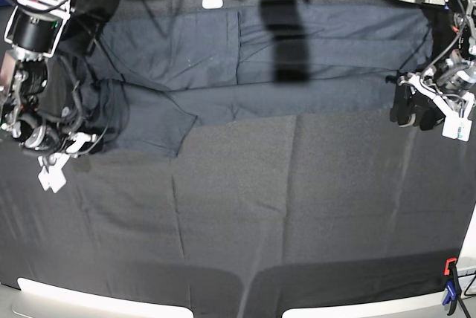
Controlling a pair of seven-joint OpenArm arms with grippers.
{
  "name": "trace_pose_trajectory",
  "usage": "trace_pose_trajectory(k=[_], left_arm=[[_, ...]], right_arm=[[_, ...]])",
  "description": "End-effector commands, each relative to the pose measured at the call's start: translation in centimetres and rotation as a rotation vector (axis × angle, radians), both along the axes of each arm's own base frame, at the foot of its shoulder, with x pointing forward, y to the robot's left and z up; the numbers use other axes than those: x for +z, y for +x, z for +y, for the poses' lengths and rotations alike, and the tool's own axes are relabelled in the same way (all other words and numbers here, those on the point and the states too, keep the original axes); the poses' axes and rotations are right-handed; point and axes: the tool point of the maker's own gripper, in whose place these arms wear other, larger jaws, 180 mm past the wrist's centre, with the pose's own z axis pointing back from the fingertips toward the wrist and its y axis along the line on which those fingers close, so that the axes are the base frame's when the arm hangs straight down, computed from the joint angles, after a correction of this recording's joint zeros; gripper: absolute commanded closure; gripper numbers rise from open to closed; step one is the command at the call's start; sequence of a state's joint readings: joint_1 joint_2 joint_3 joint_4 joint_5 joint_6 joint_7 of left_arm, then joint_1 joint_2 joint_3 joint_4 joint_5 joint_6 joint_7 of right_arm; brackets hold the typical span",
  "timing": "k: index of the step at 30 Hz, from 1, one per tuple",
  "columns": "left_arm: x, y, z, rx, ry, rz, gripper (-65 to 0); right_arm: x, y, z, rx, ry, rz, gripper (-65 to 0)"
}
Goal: Layout the t-shirt on the table in an organized manner, then fold the t-shirt properly
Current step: 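Release the folded hem and lift the right gripper, then press and tuck the folded hem end with the right gripper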
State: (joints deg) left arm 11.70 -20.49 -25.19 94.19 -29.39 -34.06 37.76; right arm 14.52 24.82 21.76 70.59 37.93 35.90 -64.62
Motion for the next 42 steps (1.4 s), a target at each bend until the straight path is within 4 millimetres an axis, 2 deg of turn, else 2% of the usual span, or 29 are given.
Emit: trace_pose_trajectory(k=[1, 5, 11, 14, 20, 25, 28, 36, 42], left_arm=[[1.6, 0.8, 0.3, -0.001, 0.005, -0.055, -31.1], [1.6, 0.8, 0.3, -0.001, 0.006, -0.055, -31.1], [1.6, 0.8, 0.3, -0.001, 0.006, -0.055, -31.1], [1.6, 0.8, 0.3, -0.001, 0.008, -0.054, -31.1], [1.5, 0.8, 0.3, -0.001, 0.008, -0.053, -31.1], [1.5, 0.7, 0.3, 0.000, 0.008, -0.052, -31.1], [1.5, 0.7, 0.3, 0.000, 0.008, -0.050, -31.1], [1.5, 0.7, 0.3, 0.000, 0.009, -0.050, -31.1], [1.5, 0.7, 0.3, 0.000, 0.009, -0.050, -31.1]], right_arm=[[3.0, 1.9, -0.1, 0.019, 0.010, -0.098, 0.0], [5.3, 3.2, 0.6, 0.044, 0.022, -0.169, 0.0], [6.4, 2.0, 1.4, 0.101, -0.026, -0.215, 0.0], [7.2, -0.1, 3.0, 0.165, -0.069, -0.258, 0.0], [7.7, -6.4, 6.8, 0.308, -0.177, -0.286, 0.0], [8.1, -10.8, 10.3, 0.400, -0.150, -0.296, 0.0], [8.1, -12.6, 11.7, 0.438, -0.127, -0.295, 0.0], [5.1, -16.6, 13.7, 0.482, -0.065, -0.172, 0.0], [3.0, -18.9, 13.9, 0.512, -0.093, -0.080, 0.0]])
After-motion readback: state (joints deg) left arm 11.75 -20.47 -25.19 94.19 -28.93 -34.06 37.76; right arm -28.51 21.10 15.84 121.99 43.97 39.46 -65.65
